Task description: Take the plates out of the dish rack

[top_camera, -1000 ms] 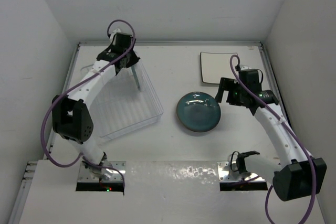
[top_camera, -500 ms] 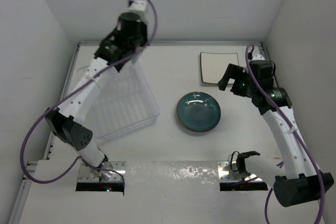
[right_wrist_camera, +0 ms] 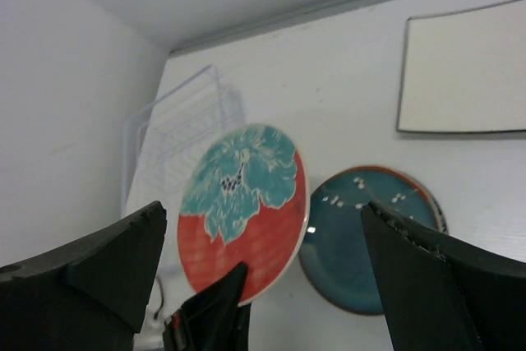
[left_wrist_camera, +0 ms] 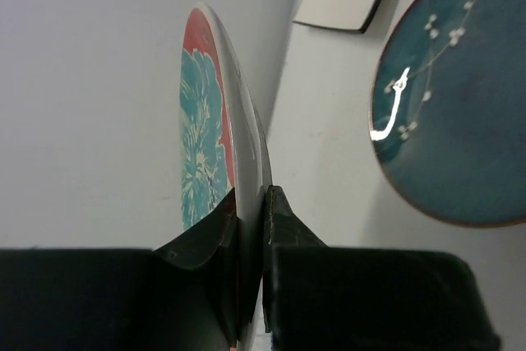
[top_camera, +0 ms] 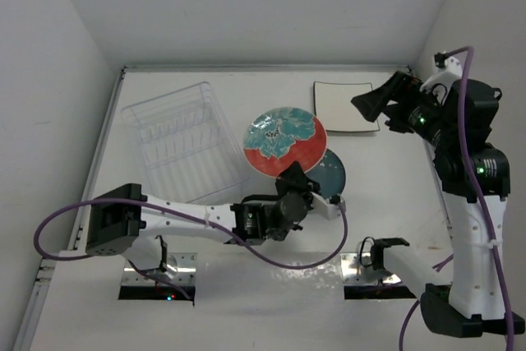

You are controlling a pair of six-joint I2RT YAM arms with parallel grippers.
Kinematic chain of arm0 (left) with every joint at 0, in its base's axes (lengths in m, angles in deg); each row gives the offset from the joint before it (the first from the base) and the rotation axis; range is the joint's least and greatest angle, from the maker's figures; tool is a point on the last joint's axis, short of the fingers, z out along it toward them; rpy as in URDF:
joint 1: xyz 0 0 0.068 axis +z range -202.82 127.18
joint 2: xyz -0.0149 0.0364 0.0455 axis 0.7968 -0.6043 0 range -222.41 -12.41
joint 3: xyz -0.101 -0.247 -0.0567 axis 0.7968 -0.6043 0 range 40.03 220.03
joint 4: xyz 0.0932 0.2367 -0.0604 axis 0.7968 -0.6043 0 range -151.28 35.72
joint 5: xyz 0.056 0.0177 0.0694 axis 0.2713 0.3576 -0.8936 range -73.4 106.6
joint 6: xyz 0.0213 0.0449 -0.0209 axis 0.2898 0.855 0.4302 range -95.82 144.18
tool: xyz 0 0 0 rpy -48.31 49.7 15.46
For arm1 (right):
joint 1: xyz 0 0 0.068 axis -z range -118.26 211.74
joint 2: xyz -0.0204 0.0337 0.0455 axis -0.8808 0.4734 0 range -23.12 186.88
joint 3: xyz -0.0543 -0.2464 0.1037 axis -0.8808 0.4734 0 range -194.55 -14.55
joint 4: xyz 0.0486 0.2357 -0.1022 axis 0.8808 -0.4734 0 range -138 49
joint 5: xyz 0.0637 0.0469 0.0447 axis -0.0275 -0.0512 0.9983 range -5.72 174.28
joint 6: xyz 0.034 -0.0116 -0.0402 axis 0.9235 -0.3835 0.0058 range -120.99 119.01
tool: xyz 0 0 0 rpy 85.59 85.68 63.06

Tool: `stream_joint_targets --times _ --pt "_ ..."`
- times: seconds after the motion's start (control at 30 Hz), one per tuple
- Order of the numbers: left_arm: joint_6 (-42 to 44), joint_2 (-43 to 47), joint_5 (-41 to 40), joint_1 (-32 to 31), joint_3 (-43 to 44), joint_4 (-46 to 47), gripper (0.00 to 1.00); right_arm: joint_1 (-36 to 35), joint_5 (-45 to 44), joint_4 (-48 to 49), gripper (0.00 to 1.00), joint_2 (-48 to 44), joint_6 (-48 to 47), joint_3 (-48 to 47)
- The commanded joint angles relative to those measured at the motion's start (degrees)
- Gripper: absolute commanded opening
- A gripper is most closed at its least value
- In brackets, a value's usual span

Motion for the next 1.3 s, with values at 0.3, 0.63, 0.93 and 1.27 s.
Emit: stream_joint_targets --times 0.3,0.63,0.93,1.27 --pt "34.1 2.2 -11.8 -10.9 -6.1 46.2 0.0 0.0 20.2 2.2 0.99 4.3 -7.3 19.4" --pt "27.7 0.6 -11.5 -11.8 -6.3 40.5 0.0 0.0 33.8 18.9 0.57 3.4 0.6 29.4" --pt "19.2 -0.3 -13.6 -10.3 -2.1 31.7 0.57 2.5 33.0 27.4 0.0 4.4 8.5 33.8" --pt "-26.9 1.2 -13.8 -8.3 7.2 -25.6 0.94 10.4 20.2 36.5 0.0 6.1 7.8 43.0"
